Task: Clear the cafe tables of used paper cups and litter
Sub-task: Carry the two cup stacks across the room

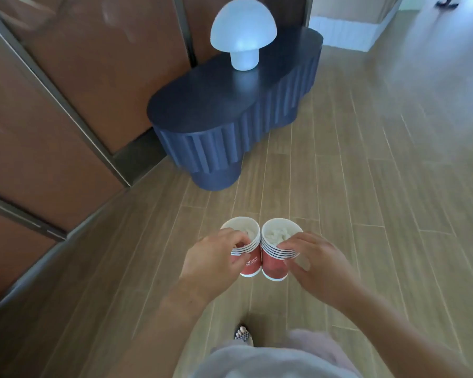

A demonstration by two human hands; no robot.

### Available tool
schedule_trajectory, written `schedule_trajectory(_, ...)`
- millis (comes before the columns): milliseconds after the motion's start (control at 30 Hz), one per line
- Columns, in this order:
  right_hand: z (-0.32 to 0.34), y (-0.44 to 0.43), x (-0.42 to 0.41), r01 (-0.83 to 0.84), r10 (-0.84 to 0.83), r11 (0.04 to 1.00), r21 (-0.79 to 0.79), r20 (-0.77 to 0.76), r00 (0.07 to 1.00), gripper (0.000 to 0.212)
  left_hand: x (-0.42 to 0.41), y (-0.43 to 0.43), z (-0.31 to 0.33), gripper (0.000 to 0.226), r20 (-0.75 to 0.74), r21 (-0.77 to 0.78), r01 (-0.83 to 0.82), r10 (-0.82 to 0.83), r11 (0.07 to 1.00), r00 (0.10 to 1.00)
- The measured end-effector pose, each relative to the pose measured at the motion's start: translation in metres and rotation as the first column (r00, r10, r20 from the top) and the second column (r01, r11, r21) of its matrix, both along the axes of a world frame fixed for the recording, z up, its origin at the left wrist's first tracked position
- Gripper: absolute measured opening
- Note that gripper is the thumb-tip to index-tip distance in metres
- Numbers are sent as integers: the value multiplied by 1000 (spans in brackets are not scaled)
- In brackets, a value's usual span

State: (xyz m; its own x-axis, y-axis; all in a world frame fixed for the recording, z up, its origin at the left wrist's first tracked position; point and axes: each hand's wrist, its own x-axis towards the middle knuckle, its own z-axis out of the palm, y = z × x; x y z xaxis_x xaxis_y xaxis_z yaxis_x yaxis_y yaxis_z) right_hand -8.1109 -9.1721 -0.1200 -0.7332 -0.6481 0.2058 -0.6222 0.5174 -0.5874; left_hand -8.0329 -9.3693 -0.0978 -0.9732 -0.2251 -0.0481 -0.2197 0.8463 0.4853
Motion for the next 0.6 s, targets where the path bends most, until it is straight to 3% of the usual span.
schedule_trajectory(300, -12, -45, -173, 175, -174, 985, -3, 46, 984, 33, -210, -52, 1, 13, -16, -33, 230, -231, 973, 973)
schedule_trajectory(600, -9, -66, -395, 132, -133, 990, 50, 21, 991, 32, -420, -71, -11, 16, -33, -19, 174, -174, 985, 984)
